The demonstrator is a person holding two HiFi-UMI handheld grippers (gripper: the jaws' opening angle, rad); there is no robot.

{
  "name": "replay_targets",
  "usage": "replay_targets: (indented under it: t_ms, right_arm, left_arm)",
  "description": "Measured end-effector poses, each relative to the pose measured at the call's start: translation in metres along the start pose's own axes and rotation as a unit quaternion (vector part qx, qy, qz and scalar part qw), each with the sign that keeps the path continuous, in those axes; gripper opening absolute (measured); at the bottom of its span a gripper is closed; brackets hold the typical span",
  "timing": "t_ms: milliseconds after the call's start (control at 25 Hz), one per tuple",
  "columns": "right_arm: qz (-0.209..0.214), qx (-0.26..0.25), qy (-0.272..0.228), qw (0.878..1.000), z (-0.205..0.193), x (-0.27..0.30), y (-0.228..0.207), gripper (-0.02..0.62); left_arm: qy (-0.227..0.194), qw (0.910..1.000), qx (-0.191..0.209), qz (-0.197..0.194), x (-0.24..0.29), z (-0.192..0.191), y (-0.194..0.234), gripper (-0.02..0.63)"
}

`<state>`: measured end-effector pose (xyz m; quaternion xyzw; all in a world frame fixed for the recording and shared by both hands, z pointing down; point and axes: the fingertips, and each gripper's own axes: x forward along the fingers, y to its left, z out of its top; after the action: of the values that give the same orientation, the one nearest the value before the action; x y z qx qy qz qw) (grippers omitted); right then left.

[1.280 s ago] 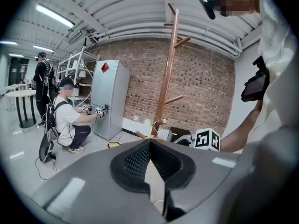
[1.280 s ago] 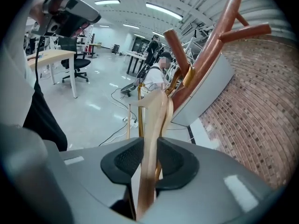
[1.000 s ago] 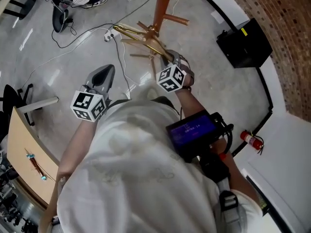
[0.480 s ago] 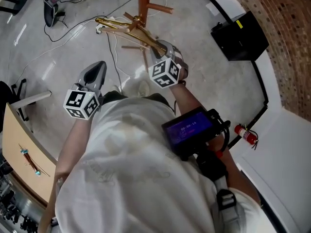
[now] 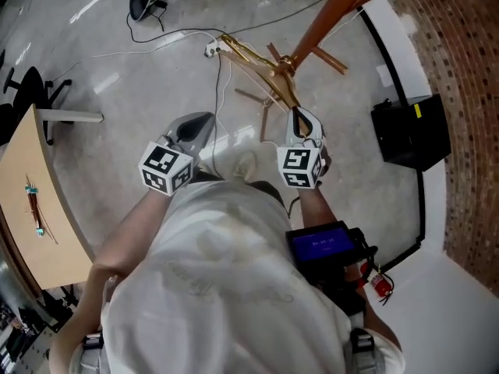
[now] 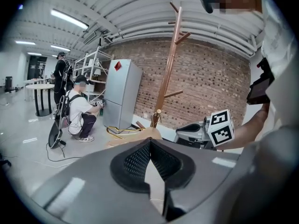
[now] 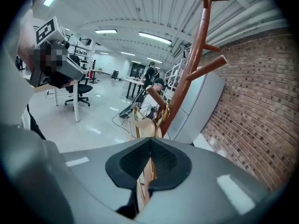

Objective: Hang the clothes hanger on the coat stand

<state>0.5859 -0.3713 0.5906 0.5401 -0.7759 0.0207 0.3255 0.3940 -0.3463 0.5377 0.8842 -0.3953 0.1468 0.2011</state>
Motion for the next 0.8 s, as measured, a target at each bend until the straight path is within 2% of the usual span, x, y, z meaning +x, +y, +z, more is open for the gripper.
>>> replay_targets:
  t_ms: [200, 440, 520, 640, 800]
  right_arm:
    - [0.039, 0.023, -0.029, 0.999, 0.024, -0.005, 0.028, 0.014]
    - [0.149, 0.024, -0.081, 0.985, 0.065, 0.001, 0.098, 0.014]
    - [0.207, 0.024, -0.094, 0.973, 0.077, -0.006, 0.134, 0.014]
    - [0.294, 0.021, -0.11, 0.949, 0.09, -0.028, 0.185, 0.014]
    - [0.379, 0.034, -0.128, 0.916, 0.106, -0.061, 0.24, 0.014]
  left_arm:
    - [-0.02, 0.9993, -0.016, 0.028, -0.033, -0.012, 0.013, 0.002]
    - [-0.046, 0.9942, -0.04, 0.088, -0.084, -0.041, 0.037, 0.002]
    - [-0.049, 0.9915, -0.055, 0.108, -0.107, -0.057, 0.043, 0.002]
    - [-0.054, 0.9877, -0.075, 0.126, -0.138, -0.081, 0.04, 0.002]
    - [-0.059, 0.9839, -0.081, 0.148, -0.178, -0.102, 0.031, 0.002]
